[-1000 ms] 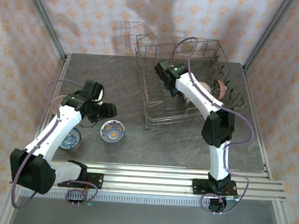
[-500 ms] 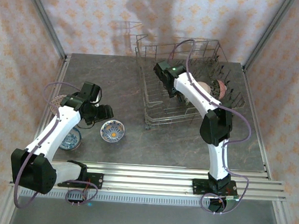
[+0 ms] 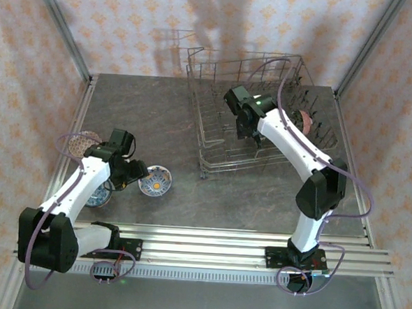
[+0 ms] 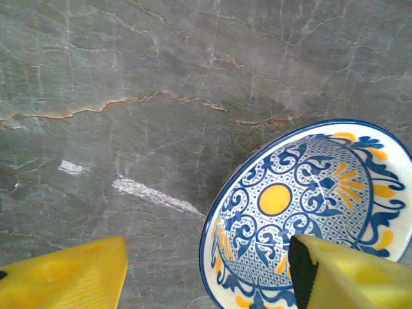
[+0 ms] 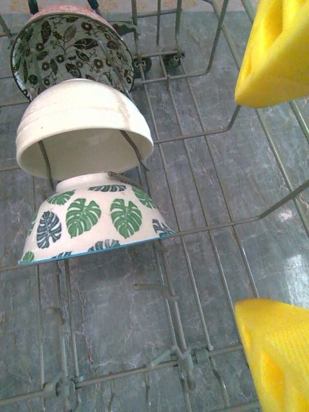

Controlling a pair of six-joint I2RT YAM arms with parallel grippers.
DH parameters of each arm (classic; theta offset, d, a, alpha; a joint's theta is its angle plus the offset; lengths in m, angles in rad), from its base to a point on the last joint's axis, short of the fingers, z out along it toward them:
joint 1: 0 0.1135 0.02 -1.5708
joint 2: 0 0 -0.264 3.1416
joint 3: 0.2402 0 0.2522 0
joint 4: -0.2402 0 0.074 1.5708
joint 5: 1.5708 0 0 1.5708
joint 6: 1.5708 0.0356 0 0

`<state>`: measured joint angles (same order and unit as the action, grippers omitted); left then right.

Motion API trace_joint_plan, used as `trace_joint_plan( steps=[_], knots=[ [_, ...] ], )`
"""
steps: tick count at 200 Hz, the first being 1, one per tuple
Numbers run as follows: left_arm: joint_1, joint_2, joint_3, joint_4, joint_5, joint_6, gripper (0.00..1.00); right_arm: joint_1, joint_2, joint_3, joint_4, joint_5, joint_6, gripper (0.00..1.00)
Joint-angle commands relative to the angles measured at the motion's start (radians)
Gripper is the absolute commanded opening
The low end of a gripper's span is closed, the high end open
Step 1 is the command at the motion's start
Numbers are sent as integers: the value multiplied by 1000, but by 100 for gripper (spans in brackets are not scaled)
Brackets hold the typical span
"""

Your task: Load the bowls into the dish rack

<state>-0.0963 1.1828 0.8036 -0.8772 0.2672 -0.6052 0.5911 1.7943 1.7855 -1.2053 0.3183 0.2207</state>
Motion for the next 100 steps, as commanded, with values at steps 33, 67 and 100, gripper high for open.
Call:
trace_joint_plan(
  steps=[33,67,100],
  knots=[
    [-9,85,-21,105,60,7,62,9,-95,-73,29,-25,46,77],
    [-36,132,-31,127,45,22,57,13,-125,-91,23,-25,55,77],
    [-55,148,-52,151,52,21,46,16,-156,-107,29,-35,62,77]
  ],
)
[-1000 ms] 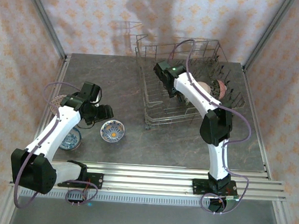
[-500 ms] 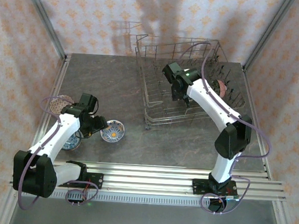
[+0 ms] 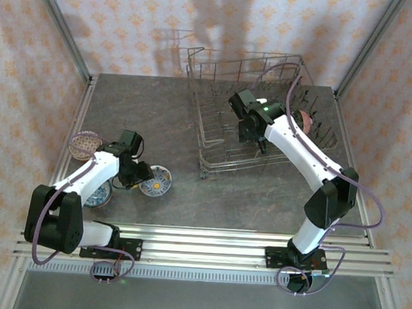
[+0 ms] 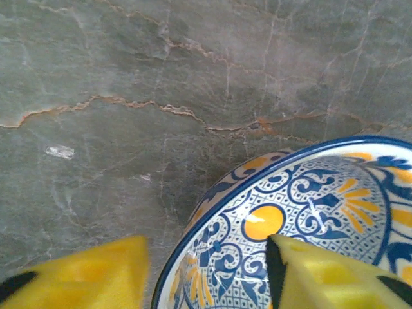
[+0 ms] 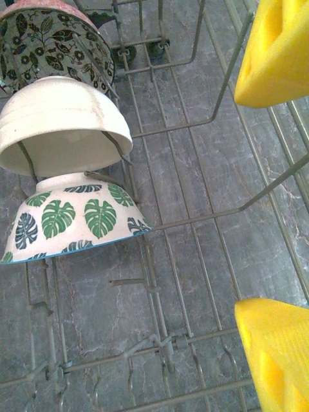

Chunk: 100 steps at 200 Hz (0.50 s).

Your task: Load the bowls into the dish rack

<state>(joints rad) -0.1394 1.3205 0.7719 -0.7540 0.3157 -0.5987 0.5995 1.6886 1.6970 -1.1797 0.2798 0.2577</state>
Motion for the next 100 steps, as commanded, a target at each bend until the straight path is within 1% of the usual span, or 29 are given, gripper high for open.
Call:
trace_joint_plan(
  steps=[1,15,43,66,100],
  knots=[
    [-12,10,-21,28,4,13,45,8,-51,-20,4,4,25,77],
    [-18,13,-23,33,8,10,37,10,-57,-24,2,1,28,77],
    [-23,4,-23,34,9,8,24,15,-69,-28,-10,-1,39,77],
    [-29,-10,-37,47,42,1,18,30,-92,-32,-17,-16,57,76],
    [-36,-20,-24,31,54,15,8,69,-134,-52,-5,-37,72,75]
  ],
)
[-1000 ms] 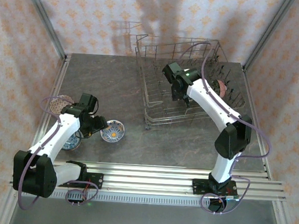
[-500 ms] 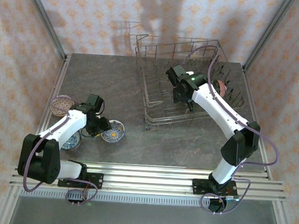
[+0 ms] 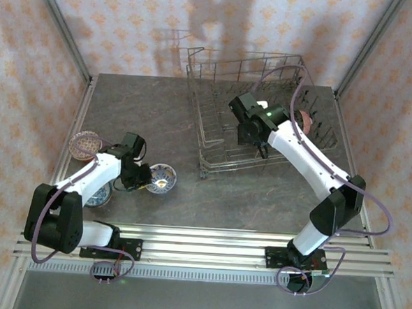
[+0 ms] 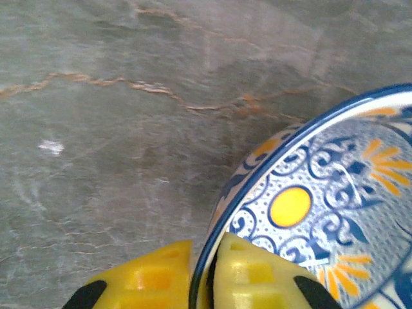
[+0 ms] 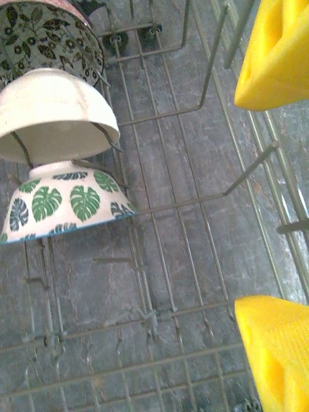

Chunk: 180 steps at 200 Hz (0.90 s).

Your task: Load the bowls into the dish rack

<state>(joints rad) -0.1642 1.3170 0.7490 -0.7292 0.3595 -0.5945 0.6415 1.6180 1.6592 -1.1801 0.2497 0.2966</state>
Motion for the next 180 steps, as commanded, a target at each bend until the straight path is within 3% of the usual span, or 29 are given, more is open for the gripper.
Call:
trace_joint_plan(
  steps=[1,24,72,119,153,180],
  knots=[
    [-11,-17,-1,5,10,10,8,28,-64,-14,-4,-8,33,74],
    [-17,-49,13,-9,14,12,0,34,-78,-14,-9,-10,30,74],
    [-17,-202,112,-65,-16,21,0,37,-86,29,-1,-65,13,74],
    [-24,-215,328,-38,34,1,0,37,-59,161,14,-237,-31,74],
    [-81,-152,516,-24,43,4,0,40,-70,213,76,-463,-57,63],
    [-146,-94,623,29,48,-5,0,43,-65,247,109,-550,-56,60]
  ],
)
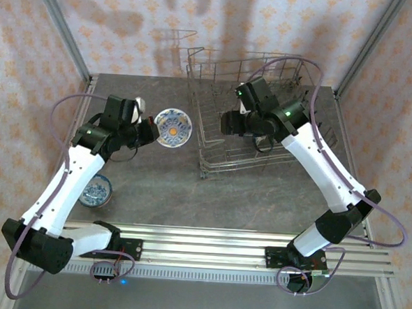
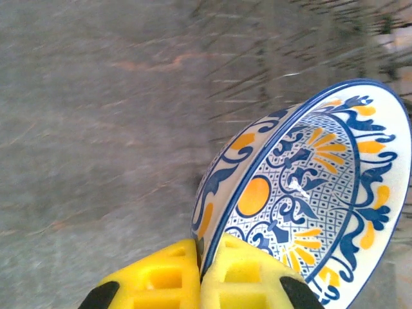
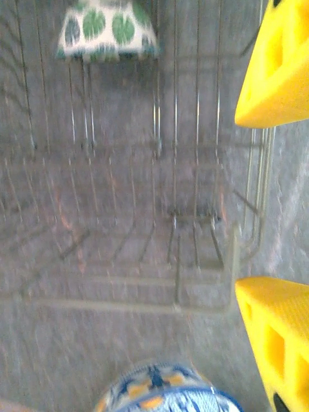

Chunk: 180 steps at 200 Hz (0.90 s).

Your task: Load the bowls into the dish rack

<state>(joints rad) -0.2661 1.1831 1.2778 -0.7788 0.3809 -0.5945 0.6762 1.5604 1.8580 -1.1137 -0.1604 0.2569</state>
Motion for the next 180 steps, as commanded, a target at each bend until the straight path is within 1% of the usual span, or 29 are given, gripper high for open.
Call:
trace_joint_plan(
  steps=[1,31,59,96,125,142,152,180],
  knots=[
    [-46,43,99,80,27,-4,0,8,-7,49,43,-142,-16,60],
    [-95,109,206,90,27,12,0,8,2,72,71,-196,-17,54],
    [-134,150,253,99,33,34,0,10,4,34,124,-235,-20,50],
    [-151,153,249,122,31,43,0,10,11,3,157,-194,8,46],
    [-154,142,223,146,33,35,0,10,5,-27,202,-158,38,37],
    [-155,137,216,153,33,30,0,10,8,-32,204,-121,55,35],
    [-157,134,215,151,26,27,0,10,7,-35,204,-98,63,31],
    [-160,127,194,168,26,14,0,11,4,-51,233,-107,81,24]
  ],
)
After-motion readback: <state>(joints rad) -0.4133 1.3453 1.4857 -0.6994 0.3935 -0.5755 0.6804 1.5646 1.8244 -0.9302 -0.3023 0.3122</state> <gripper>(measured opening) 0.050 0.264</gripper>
